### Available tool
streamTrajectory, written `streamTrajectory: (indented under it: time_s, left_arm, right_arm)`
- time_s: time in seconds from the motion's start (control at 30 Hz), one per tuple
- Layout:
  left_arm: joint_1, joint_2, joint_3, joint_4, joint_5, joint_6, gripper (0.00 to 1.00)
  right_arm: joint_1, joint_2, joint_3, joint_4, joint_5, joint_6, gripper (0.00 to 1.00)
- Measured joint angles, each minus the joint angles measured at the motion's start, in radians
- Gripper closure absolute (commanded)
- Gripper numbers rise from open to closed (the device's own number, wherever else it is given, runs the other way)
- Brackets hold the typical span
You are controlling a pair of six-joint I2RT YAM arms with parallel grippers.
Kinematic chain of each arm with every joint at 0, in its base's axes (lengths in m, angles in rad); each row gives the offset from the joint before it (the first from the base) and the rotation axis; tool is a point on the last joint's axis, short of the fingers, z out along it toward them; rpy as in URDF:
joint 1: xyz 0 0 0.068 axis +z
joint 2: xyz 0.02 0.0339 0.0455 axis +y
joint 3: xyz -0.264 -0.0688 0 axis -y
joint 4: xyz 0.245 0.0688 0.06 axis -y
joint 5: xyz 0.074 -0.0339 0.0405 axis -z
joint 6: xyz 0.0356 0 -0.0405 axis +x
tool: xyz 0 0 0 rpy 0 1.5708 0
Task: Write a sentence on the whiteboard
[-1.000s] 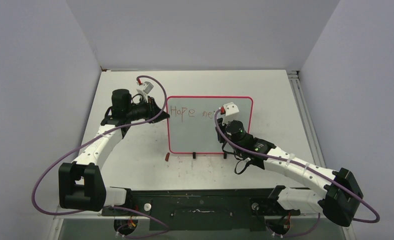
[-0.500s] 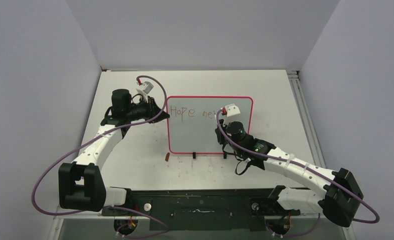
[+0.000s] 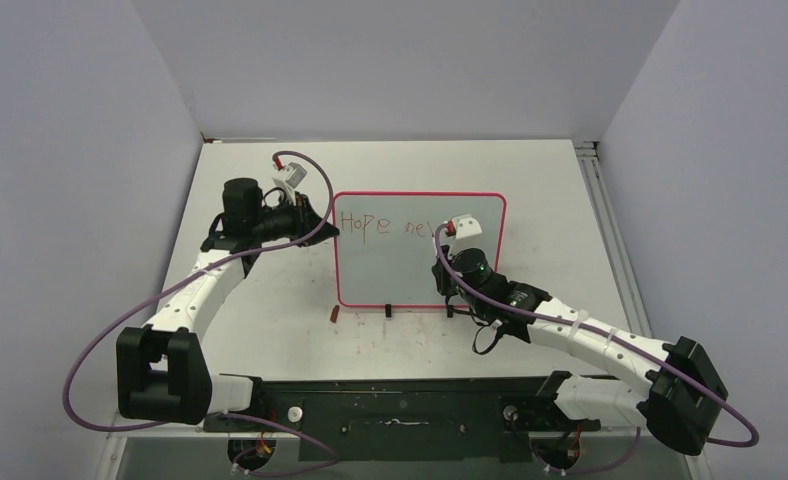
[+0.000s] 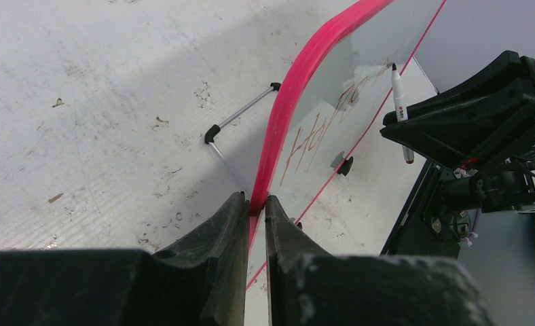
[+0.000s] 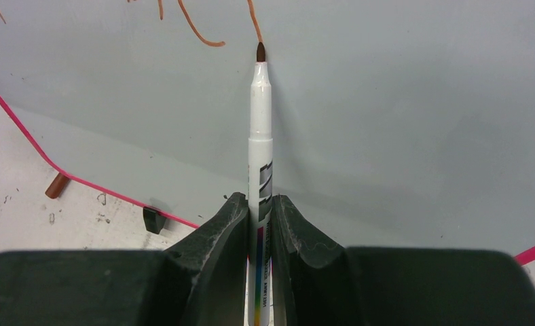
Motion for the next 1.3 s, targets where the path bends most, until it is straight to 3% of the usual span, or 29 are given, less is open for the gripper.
streamTrajectory:
  time_s: [1.3]
  left_arm:
    - [-0.003, 0.000, 0.000, -0.002, 0.000, 0.000, 1.00]
  right_arm:
    - [0.000, -0.003, 0.059, -0.004, 0.033, -0.089, 0.95]
